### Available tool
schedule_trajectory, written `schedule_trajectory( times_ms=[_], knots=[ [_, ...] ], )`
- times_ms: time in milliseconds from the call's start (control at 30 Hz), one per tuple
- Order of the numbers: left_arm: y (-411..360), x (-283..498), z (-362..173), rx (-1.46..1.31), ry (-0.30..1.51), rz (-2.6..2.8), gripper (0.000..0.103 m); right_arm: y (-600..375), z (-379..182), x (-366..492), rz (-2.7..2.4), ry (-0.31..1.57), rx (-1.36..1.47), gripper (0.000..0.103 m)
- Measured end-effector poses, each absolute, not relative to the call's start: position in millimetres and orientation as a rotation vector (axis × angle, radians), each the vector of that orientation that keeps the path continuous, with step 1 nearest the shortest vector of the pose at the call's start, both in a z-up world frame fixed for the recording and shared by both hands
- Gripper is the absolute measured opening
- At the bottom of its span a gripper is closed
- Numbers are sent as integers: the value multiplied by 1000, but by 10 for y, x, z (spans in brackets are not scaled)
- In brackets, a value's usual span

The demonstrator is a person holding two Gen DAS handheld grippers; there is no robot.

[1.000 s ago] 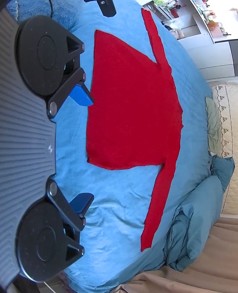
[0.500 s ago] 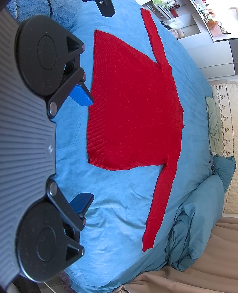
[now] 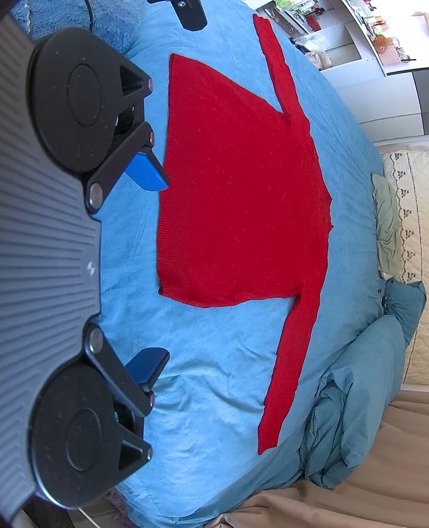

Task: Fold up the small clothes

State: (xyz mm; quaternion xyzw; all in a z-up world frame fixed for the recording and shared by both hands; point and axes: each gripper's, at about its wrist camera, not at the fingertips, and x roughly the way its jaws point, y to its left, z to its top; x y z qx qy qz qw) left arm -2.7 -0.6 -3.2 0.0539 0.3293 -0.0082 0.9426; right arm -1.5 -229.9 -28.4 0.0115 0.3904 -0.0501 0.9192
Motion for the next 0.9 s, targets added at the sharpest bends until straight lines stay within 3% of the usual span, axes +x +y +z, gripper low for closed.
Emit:
schedule_trajectory(
  times_ms=[900],
  knots=[
    [-13,-42,-17,108,670,-15,103,-2284,-317,8,-99,802,21,103]
  ],
)
